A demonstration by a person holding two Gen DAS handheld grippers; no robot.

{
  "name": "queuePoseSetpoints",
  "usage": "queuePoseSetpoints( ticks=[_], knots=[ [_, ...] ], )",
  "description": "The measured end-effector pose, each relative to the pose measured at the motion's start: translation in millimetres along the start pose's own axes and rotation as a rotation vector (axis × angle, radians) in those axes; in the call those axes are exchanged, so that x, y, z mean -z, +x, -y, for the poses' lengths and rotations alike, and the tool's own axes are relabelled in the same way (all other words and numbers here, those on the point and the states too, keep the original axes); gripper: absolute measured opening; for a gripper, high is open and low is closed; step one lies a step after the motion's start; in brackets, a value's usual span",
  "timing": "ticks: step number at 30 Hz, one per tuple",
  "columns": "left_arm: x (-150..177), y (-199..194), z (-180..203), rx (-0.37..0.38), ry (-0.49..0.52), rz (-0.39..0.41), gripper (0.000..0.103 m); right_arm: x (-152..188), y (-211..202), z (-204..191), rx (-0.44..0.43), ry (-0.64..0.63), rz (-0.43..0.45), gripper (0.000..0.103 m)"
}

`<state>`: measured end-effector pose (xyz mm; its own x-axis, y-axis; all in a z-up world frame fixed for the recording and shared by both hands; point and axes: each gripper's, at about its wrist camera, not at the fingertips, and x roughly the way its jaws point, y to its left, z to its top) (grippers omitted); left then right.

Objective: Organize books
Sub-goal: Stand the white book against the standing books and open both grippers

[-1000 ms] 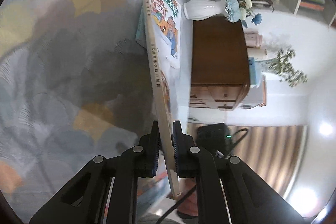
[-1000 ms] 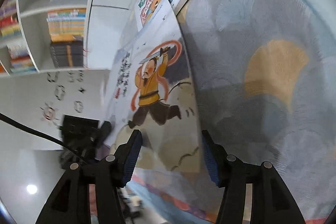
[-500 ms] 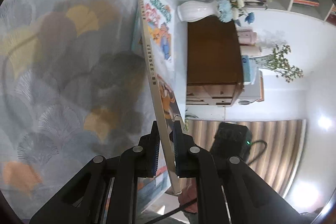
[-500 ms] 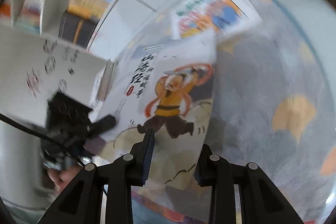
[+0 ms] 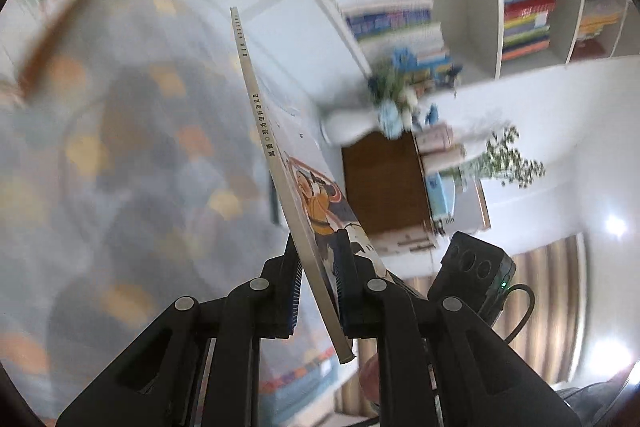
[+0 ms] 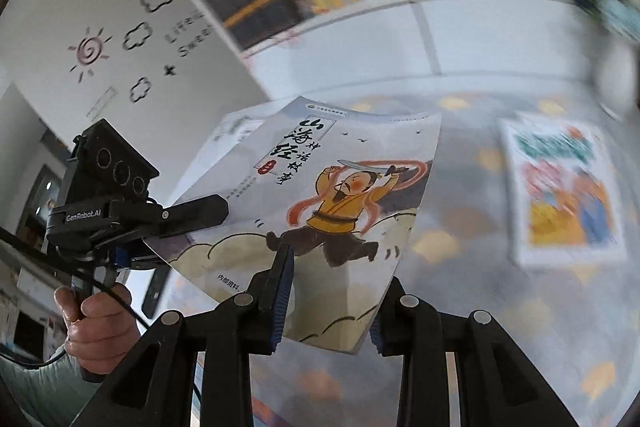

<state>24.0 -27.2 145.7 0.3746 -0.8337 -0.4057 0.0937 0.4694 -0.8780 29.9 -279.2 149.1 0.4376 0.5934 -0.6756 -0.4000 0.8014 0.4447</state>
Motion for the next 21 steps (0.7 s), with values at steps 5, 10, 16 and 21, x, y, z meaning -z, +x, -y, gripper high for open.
queuePoseSetpoints(
  ticks=[5,10,16,21],
  knots=[
    [-43.4,-67.4,-24.7,-0.054,0.034,0.087,0.013,-38.9,63.1,-63.5,-0.044,-0.063,-0.007,0.032],
    [-82.8,-117.2,-61.0,-0.116,0.044,0.128,0.013,-65.4,125.1,-115.4,-0.064,-0.094,-0.028,0.033],
    [-120.9,-141.3,-111.0,-0.192,0.041,0.121,0.014,-81.4,201.9,-149.5,-0.050,-0.069,-0.097,0.033],
    [-145.7,-137.1,-155.3,-0.188,-0.011,0.095,0.014,-93.8,246.4,-157.6,0.001,-0.042,-0.148,0.034]
  ],
)
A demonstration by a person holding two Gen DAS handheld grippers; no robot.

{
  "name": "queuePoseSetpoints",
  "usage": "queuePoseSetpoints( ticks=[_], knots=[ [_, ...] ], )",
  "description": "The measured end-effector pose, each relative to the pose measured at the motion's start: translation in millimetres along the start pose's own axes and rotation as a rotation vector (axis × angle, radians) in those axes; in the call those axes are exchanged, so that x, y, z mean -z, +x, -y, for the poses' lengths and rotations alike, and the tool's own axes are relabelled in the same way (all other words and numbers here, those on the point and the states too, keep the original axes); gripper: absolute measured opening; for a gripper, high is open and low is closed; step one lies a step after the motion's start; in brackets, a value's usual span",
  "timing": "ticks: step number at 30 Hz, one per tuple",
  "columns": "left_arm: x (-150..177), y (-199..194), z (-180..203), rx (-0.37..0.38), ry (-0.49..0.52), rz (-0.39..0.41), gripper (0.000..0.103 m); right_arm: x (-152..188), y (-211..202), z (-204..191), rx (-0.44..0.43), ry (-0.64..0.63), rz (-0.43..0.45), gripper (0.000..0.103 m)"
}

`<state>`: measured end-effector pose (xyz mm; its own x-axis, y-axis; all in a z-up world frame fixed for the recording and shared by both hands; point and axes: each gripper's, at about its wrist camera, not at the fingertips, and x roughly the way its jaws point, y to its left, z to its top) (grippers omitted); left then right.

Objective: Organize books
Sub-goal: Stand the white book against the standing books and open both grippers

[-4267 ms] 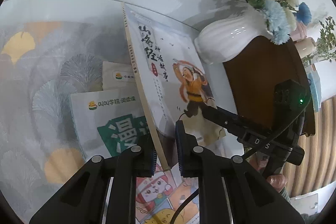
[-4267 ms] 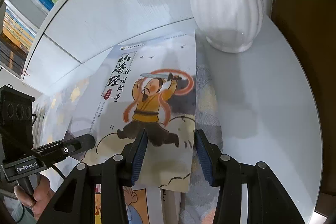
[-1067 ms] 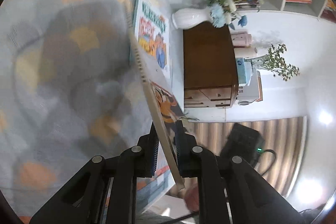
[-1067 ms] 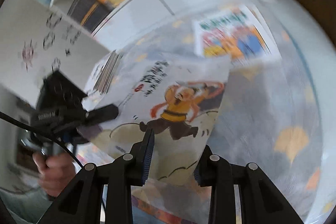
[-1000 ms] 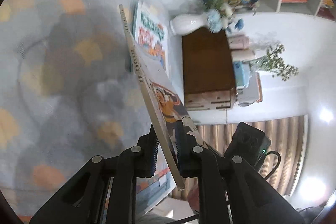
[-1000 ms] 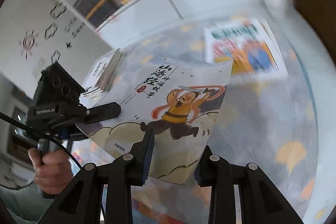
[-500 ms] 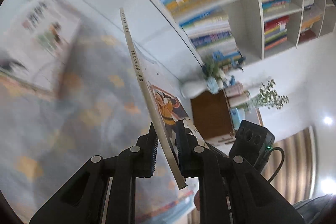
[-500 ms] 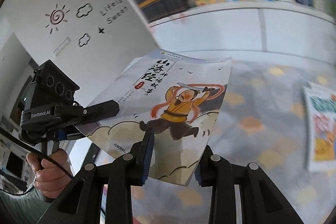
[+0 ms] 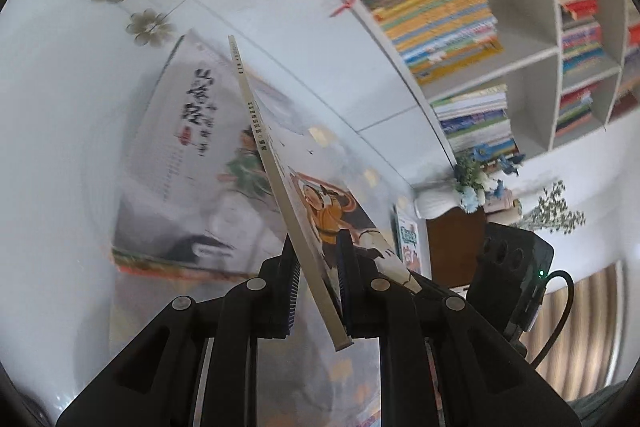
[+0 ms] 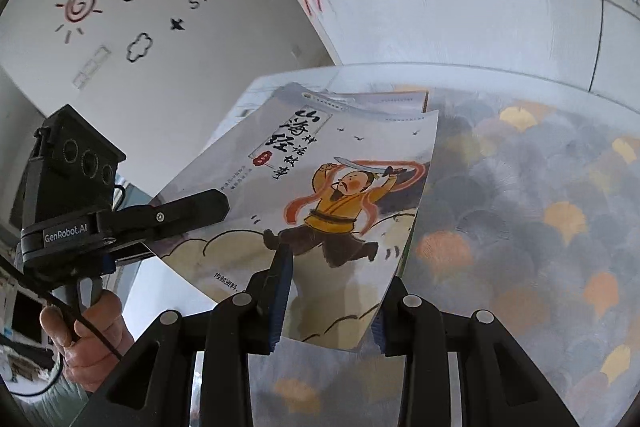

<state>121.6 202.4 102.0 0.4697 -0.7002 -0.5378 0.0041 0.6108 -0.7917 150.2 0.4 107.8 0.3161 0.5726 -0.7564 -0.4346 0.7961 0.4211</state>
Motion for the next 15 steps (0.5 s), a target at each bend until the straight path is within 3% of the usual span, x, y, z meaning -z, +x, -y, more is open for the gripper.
queuePoseSetpoints(
  ticks=[7,15],
  knots=[
    [-19.0,9.8,-37.7,0.014,-0.049,-0.011,0.012,-20.4,29.6,-0.2,0.035,0.008,-0.029,0.034],
    [-22.4,14.4,-66.1,-0.119,-0.031,-0.032,0.012,-12.8,70.4,17.1,0.054,0.074,-0.125,0.038]
  ],
)
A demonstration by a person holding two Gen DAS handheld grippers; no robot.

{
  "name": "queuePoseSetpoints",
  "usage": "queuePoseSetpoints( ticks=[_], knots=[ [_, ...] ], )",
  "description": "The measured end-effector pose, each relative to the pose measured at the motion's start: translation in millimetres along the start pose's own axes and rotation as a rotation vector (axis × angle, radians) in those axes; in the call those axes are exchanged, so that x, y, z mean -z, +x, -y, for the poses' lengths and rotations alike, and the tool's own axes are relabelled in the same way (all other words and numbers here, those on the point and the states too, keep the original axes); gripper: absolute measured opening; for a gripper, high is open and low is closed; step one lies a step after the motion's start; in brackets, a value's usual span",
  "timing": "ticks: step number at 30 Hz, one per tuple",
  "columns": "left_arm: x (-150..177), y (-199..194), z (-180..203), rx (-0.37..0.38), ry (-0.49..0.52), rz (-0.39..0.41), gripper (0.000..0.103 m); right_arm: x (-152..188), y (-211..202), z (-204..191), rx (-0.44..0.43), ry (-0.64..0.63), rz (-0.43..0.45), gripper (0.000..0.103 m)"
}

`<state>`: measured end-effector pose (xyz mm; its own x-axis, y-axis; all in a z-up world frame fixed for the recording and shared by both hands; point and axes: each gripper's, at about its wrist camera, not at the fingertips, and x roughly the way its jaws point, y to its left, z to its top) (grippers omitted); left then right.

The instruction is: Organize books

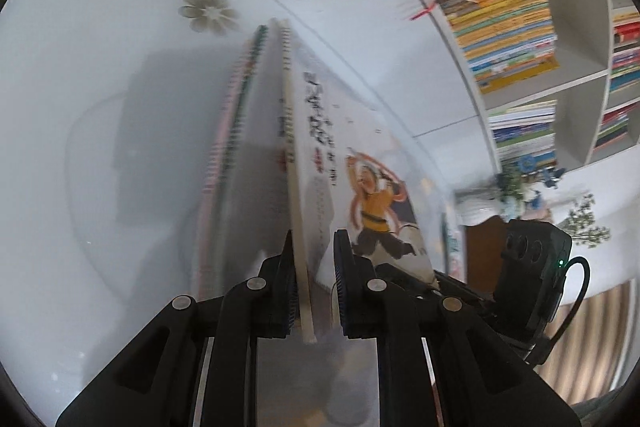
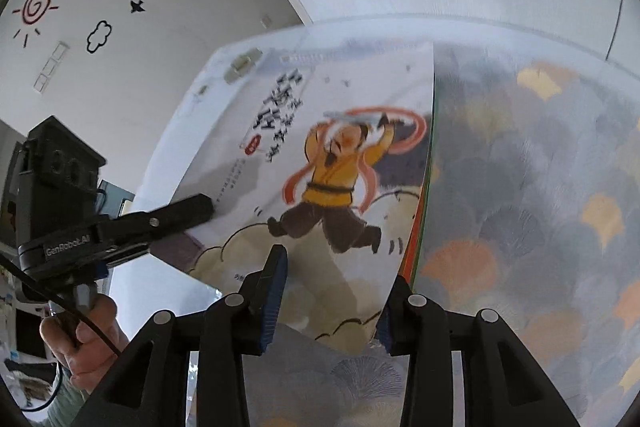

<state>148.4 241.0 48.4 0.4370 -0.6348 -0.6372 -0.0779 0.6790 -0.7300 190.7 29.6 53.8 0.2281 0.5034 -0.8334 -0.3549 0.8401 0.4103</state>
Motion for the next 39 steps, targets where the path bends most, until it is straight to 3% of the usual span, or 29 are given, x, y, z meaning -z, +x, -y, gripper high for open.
queuePoseSetpoints(
  ticks=[7,12,19,27,33,39],
  knots=[
    [10.8,-21.6,-20.3,-0.025,-0.046,0.051,0.012,5.2,2.1,-17.9,0.059,-0.099,0.021,0.038],
    [12.2,-40.8,-3.5,-0.157,0.020,0.109,0.015,6.0,6.3,-19.6,0.067,-0.123,0.014,0.044],
    [17.6,-50.5,59.3,-0.426,0.204,0.191,0.015,27.4,-15.6,-9.7,0.101,-0.118,-0.012,0.045],
    [49.3,-34.0,153.9,-0.589,0.410,0.239,0.015,76.2,-79.1,41.3,0.156,-0.001,0.027,0.046],
    [79.4,-20.8,211.1,-0.548,0.499,0.243,0.015,113.9,-136.6,93.7,0.213,0.149,0.110,0.053],
    [110.7,-5.1,256.9,-0.533,0.567,0.242,0.015,152.6,-184.1,148.3,0.219,0.315,0.173,0.053]
  ],
)
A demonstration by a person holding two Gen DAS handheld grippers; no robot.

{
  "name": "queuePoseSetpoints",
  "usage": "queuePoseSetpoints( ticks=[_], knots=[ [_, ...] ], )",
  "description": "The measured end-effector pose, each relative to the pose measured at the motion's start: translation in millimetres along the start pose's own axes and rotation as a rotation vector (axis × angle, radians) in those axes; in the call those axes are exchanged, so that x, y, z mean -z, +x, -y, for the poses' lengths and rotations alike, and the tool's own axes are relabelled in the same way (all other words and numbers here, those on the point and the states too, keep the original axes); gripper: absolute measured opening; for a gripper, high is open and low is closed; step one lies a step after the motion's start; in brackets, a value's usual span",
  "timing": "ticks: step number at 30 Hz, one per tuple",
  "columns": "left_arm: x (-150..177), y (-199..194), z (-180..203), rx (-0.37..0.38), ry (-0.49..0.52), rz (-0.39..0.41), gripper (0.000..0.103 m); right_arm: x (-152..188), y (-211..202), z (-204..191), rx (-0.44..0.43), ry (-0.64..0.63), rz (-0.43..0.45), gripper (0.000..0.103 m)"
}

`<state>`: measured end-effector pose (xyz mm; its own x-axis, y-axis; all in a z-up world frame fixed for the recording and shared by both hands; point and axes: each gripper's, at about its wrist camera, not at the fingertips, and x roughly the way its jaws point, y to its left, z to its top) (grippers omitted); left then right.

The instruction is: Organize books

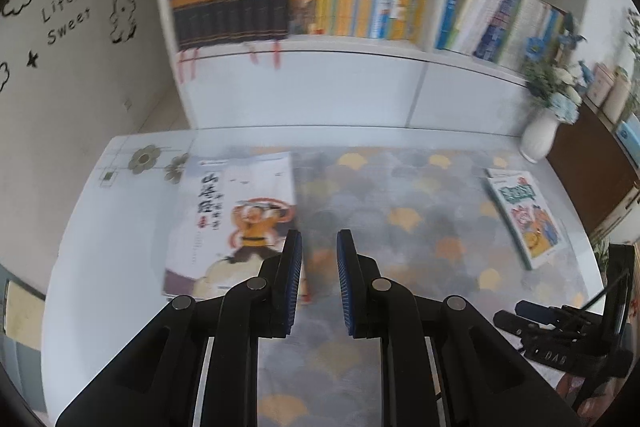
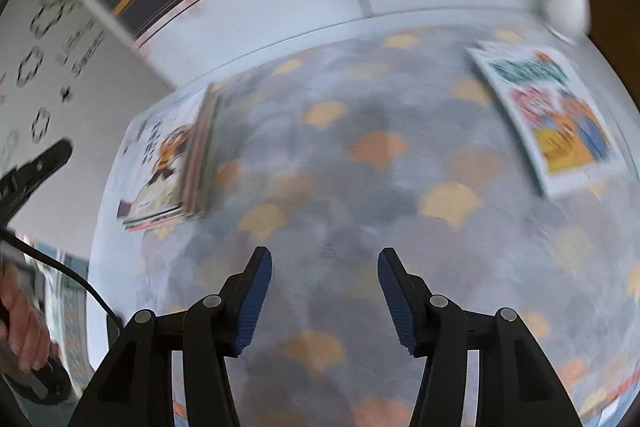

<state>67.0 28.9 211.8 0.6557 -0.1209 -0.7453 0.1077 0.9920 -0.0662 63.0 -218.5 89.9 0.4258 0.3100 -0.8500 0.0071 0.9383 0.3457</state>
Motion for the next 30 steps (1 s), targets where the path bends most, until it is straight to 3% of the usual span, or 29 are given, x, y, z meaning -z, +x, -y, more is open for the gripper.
queuePoseSetpoints(
  ticks=[5,16,30],
  knots=[
    [3.9,-16.1,47.8,-0.031,0.019,0.015,0.015,4.7,-24.7,58.4,-0.031,0.095,0.021,0.053],
    [11.9,-44.3,173.5,-0.035,0.057,0.049,0.021,0.4,-78.4,165.4,-0.052,0.146,0.051,0.054],
    [17.3,-37.3,286.5,0.009,0.136,0.050,0.022,-7.4,-122.4,260.6,-0.044,0.200,0.105,0.054]
  ],
)
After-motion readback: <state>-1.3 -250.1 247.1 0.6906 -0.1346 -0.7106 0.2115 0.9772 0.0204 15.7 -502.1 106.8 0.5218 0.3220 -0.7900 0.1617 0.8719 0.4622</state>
